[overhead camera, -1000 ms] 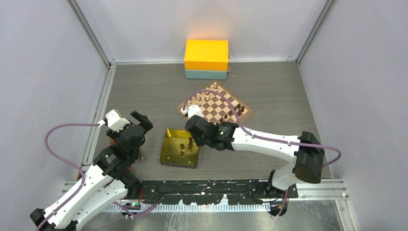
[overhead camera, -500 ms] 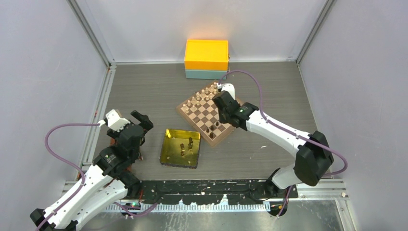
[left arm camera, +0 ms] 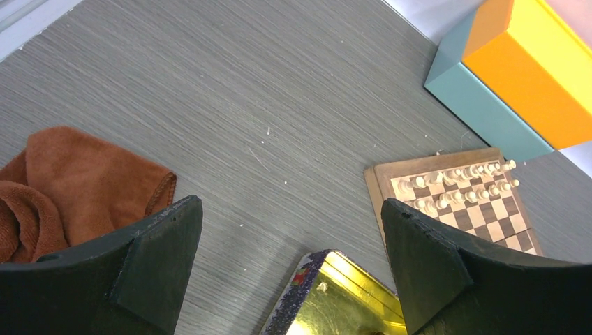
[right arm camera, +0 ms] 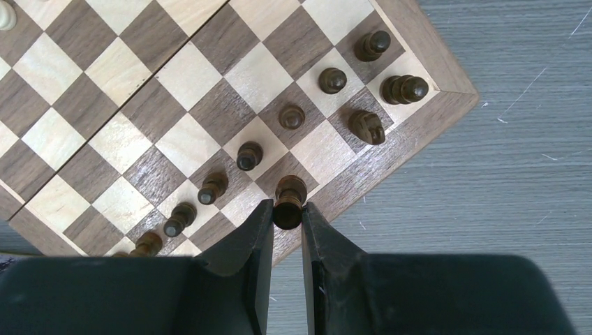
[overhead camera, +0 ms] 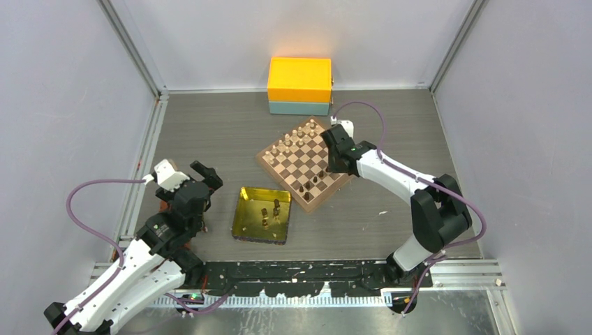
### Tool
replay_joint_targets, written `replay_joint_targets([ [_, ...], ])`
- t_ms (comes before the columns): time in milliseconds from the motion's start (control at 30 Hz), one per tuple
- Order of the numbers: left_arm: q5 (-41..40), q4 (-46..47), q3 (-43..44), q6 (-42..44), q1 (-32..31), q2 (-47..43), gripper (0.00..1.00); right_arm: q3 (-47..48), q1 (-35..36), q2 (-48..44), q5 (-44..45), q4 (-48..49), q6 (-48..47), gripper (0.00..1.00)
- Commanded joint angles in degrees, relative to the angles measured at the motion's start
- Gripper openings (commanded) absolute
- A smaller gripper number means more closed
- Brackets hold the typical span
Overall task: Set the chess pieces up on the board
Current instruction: Place the chess piece on the chessboard.
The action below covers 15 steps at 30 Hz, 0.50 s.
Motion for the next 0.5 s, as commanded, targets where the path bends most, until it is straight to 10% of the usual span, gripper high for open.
replay_joint_targets([
  [0,-1.2,2.2,-0.1,0.0,-0.3,-0.6,1.00,-0.1,-1.7,0.0,-1.1,2.9,1.5,0.01],
  [467,-1.6,2.8,-0.6,0.1,-0.3,-0.3,1.00,-0.9,-5.8,2.5,-4.0,4.2,2.5,0.01],
])
